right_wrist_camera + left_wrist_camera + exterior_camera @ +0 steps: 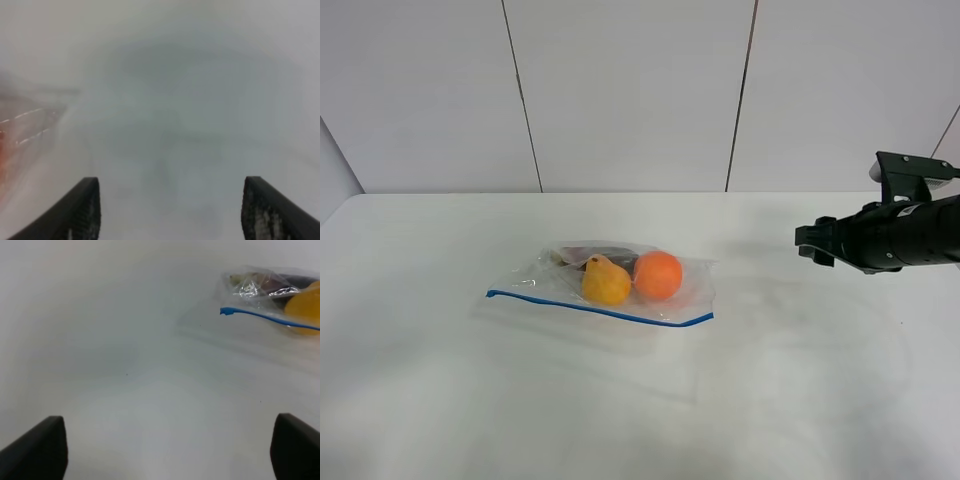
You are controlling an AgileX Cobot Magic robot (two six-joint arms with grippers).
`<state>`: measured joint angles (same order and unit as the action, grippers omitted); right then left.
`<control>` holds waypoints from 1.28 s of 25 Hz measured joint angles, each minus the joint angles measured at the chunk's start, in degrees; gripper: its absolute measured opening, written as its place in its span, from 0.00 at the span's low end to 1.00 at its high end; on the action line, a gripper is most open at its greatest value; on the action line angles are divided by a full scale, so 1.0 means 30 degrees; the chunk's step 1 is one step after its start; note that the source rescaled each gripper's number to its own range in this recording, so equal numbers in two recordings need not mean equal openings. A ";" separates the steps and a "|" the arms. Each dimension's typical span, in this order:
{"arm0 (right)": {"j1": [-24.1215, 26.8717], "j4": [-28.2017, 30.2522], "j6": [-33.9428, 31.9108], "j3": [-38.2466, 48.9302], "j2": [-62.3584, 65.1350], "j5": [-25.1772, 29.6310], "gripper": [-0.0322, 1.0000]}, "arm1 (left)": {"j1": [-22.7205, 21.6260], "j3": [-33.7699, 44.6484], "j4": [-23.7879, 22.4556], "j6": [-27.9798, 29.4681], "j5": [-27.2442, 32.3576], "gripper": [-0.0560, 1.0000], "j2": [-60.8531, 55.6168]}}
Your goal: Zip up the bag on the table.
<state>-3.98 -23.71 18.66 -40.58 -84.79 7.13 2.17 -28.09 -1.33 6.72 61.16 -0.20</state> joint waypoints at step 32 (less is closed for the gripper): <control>-0.0201 1.0690 -0.9697 0.0000 0.3728 0.6039 1.00 | 0.0000 0.0000 0.0000 -0.0013 0.0000 0.96 0.0000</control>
<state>-4.59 8.36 -10.43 -40.58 -73.61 25.25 2.17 -28.09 -1.33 6.68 61.16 -0.20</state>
